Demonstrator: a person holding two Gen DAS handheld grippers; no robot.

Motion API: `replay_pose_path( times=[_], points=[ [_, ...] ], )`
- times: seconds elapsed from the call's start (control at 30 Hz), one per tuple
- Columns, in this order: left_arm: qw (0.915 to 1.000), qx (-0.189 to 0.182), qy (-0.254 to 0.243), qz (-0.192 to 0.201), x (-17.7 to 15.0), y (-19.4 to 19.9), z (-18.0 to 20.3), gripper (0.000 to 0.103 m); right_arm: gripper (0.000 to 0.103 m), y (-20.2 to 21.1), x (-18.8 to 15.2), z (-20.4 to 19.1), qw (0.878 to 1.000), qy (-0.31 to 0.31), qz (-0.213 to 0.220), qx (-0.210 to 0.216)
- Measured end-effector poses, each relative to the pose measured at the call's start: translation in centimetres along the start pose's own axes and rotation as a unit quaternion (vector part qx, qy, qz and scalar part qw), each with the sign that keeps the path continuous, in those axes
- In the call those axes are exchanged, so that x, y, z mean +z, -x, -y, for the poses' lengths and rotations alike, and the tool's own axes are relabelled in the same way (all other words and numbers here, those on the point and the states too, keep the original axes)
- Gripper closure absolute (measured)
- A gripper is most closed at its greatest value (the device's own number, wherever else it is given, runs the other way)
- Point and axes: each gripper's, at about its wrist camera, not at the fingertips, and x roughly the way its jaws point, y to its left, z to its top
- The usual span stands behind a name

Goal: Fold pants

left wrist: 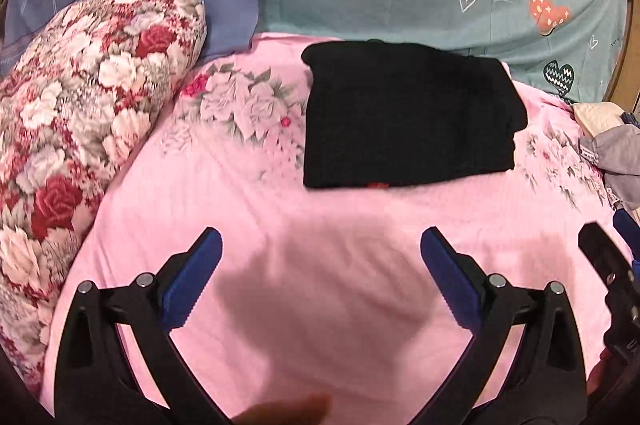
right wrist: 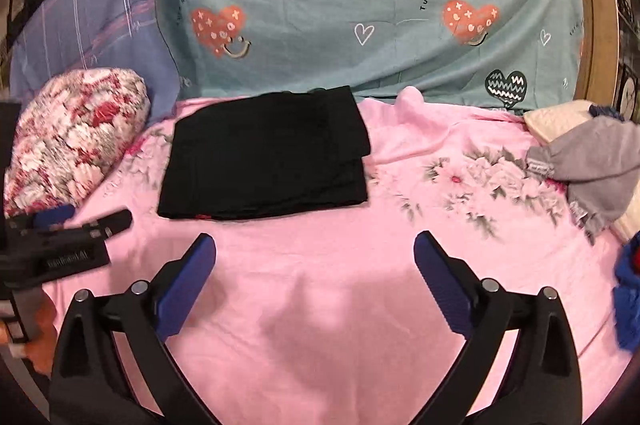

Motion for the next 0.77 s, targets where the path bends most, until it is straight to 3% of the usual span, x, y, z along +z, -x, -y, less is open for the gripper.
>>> replay_pose_path(
  times=[0.1, 0.27, 0.77],
  points=[
    [0.9998, 0.011, 0.002, -0.018, -0.7, -1.5, -0.3, 0.002, 0.003, -0.7, -0.9, 0.0, 1.000, -0.014, 0.019, 0.008],
    [0.9988, -0.009, 0.014, -0.046, -1.2, -2.9, -0.5, 0.002, 0.003, -1.6, -2.0, 0.0, 1.000, 0.001, 0.022, 0.010],
    [0.9987, -0.002, -0.006, -0.052, -1.9, -3.5, 0.3, 0.002, 0.003, -1.8, -2.8, -0.4, 1.000, 0.014, 0.006, 0.022]
  ],
)
